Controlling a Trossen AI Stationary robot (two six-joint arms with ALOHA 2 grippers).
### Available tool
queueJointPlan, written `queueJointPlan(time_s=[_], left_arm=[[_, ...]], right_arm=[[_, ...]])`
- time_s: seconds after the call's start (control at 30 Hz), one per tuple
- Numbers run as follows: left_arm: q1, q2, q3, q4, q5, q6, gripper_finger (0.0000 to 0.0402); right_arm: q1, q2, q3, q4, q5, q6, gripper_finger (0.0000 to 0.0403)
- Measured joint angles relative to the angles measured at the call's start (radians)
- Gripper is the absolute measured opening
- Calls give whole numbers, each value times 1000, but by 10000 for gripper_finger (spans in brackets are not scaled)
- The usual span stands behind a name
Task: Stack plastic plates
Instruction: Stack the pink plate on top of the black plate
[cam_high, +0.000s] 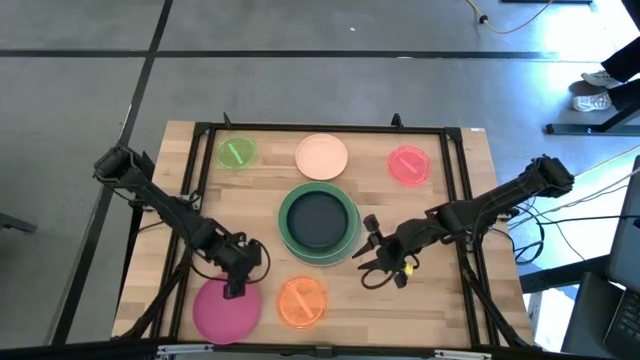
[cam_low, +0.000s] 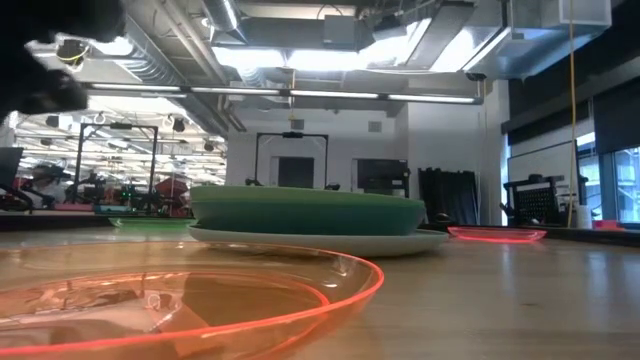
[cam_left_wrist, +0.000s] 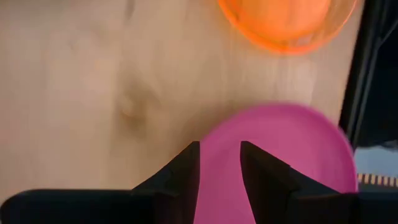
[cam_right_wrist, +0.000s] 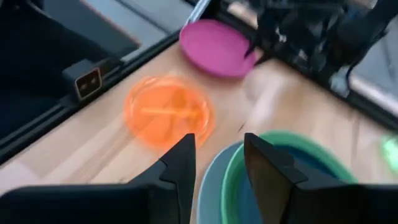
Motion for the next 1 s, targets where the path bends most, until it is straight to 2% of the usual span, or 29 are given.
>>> queueJointPlan(time_s=[0.27,0.4,0.63,1.0], left_arm=[[-64,114,0,-33,19,-1,108],[-65,142,0,-80,-6,18,108],[-56,146,0,-96,-26,25,108],[-23,140,14,-135,11,21,108]], right_arm=[[0,3,0,-22,10,26,129],[0,3,0,-19,10,27,129],[-1,3,0,-19,9,33,129],[-1,10,0,6,9,35,129]])
